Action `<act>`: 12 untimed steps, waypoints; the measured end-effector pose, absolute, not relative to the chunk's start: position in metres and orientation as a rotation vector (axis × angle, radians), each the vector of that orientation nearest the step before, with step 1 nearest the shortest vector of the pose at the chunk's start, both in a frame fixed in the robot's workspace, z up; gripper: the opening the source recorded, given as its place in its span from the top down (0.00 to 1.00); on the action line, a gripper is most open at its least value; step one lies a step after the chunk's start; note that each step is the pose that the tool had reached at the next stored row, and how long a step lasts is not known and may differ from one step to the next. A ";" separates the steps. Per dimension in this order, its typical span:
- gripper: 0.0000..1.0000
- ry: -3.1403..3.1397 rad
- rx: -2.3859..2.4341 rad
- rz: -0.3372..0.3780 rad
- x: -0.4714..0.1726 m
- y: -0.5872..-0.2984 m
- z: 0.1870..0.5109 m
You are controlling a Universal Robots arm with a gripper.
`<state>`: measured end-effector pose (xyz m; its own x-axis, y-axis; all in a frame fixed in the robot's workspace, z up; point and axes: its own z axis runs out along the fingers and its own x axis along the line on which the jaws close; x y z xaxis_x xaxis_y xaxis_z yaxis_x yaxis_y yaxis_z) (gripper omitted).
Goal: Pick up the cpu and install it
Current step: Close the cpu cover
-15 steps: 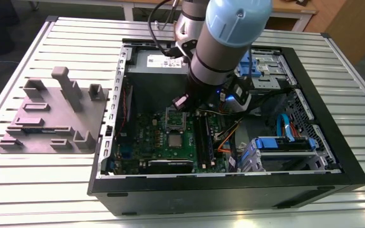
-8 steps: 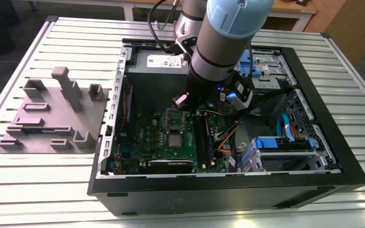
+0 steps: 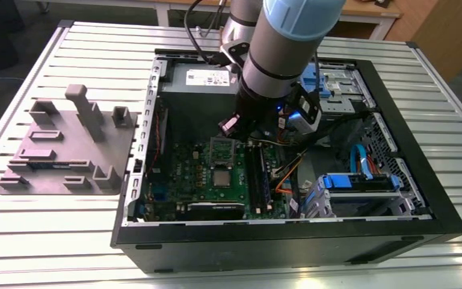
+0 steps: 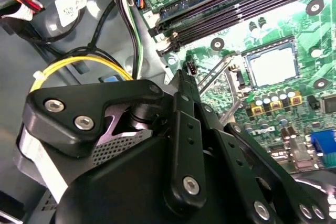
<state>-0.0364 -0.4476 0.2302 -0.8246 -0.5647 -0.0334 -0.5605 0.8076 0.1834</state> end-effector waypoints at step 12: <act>0.90 -2.907 1.065 -0.278 -0.037 -0.448 0.235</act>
